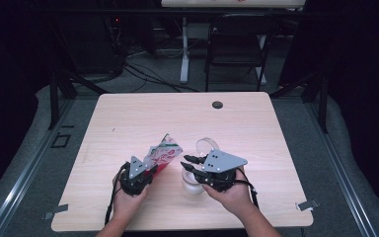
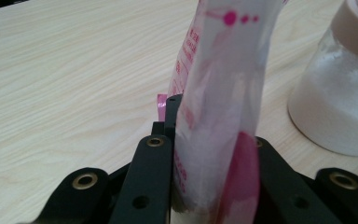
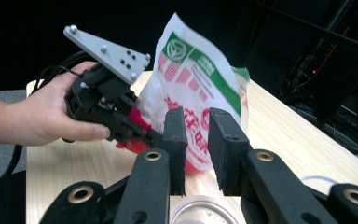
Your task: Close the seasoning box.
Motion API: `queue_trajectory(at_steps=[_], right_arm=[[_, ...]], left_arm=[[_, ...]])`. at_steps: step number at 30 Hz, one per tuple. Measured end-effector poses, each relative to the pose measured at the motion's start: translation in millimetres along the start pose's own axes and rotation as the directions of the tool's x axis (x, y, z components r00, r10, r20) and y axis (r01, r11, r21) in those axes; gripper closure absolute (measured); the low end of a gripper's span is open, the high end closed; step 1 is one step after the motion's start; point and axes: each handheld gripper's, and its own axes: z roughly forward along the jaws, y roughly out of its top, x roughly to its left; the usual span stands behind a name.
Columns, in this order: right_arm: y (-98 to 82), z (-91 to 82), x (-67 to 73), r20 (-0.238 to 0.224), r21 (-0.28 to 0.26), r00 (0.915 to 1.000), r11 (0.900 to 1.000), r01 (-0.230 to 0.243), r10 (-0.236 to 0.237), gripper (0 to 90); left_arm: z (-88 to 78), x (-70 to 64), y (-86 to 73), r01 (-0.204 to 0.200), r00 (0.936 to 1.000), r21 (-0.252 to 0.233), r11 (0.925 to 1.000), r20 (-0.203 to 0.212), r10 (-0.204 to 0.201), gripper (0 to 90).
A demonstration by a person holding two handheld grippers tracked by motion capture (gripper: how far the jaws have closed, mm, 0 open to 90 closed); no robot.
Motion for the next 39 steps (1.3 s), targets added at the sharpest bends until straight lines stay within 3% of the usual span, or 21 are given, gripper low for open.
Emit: queue_trajectory(at_steps=[6,17,19,27,35,39], right_arm=[[-4.3,-5.9,-2.8,0.012,-0.005,0.9997,1.0,-0.022,0.022,74.9],[-7.8,-13.4,-6.0,0.025,-0.017,0.9988,0.999,-0.041,0.042,74.1],[-8.3,-14.1,-6.6,0.027,-0.025,0.9988,0.999,-0.041,0.042,74.1],[-9.6,-19.9,-8.7,0.04,-0.03,0.9981,0.998,-0.047,0.048,74.4],[-11.6,-26.1,-12.7,0.058,-0.041,0.9967,0.998,-0.053,0.056,74.7],[-12.9,-29.0,-14.9,0.063,-0.045,0.9961,0.997,-0.059,0.062,74.7]], left_arm=[[-5.9,10.9,3.3,0.028,0.9993,-0.027,0.9992,-0.025,-0.029,82.4],[-7.5,22.1,2.1,0.049,0.9983,-0.02,0.9986,-0.031,-0.049,83.5],[-7.8,27.0,1.4,0.082,0.9964,-0.027,0.9963,-0.023,-0.082,83.6],[-14.9,44.1,0.8,0.146,0.9887,-0.054,0.9878,-0.028,-0.148,84.4],[-21.8,58.8,1.6,0.165,0.9836,-0.092,0.982,-0.057,-0.171,84.7],[-20.2,65.0,-1.8,0.157,0.9823,-0.069,0.9852,-0.093,-0.163,84.6]])
